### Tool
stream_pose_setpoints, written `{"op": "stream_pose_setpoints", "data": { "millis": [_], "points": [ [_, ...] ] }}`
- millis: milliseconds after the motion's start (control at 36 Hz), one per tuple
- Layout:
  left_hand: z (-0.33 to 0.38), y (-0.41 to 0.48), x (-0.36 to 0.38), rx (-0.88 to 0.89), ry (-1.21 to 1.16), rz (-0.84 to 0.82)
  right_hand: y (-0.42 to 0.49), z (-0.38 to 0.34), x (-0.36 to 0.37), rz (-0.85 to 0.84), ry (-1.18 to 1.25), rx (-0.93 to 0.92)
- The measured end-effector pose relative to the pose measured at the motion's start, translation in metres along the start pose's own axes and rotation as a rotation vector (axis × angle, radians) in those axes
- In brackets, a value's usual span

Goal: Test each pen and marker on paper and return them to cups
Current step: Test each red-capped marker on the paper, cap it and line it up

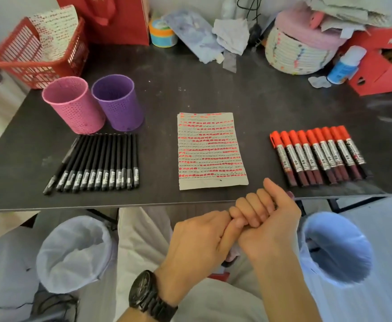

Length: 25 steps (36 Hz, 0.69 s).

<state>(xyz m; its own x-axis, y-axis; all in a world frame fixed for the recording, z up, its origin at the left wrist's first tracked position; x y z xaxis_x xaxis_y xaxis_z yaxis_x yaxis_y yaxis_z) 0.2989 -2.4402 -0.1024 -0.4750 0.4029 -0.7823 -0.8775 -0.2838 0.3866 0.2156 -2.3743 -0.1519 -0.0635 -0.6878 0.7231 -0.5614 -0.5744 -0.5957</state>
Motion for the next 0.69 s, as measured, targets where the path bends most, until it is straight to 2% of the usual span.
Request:
{"op": "stream_pose_setpoints", "data": {
  "millis": [83,194,361,417,500,583,639,694],
  "points": [
    [0.006,-0.004,-0.002,0.011,-0.019,0.034,-0.001,-0.001,-0.006,0.001,-0.010,0.004],
    [0.013,-0.002,-0.007,0.001,-0.064,0.048,-0.005,-0.004,0.000,-0.081,-0.041,0.009],
    [0.014,-0.007,0.001,-0.040,-0.185,-0.087,-0.014,-0.001,0.014,-0.273,-0.082,0.041],
    [0.011,-0.014,0.006,-0.068,-0.310,-0.138,-0.013,0.000,0.016,-0.343,-0.093,0.044],
    [-0.025,-0.051,0.011,-0.354,-0.657,-0.152,-0.007,-0.055,0.002,-0.330,0.069,-0.078],
    [-0.074,-0.096,-0.006,-0.628,-0.625,-0.049,-0.009,-0.129,-0.028,-0.207,0.106,-0.300],
    [-0.086,-0.102,-0.016,-0.671,-0.607,0.042,-0.007,-0.131,-0.033,-0.202,0.058,-0.292],
    [-0.083,-0.088,-0.017,-0.630,-0.683,0.086,-0.002,-0.106,-0.027,-0.250,0.034,-0.210]
  ]
}}
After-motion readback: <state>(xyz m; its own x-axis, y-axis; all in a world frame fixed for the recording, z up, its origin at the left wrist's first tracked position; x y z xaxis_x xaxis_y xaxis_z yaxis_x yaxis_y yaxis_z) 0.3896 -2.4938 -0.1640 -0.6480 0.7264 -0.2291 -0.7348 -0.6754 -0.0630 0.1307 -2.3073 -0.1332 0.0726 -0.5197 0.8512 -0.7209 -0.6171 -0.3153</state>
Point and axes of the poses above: each hand's wrist, its own y-axis towards the middle knuckle, its own x-axis out of the palm, z = x × y, the point moved 10 cm from there along y, towards the middle knuckle, and after that the axes turned 7 degrees about x, right-handed, at the moved point
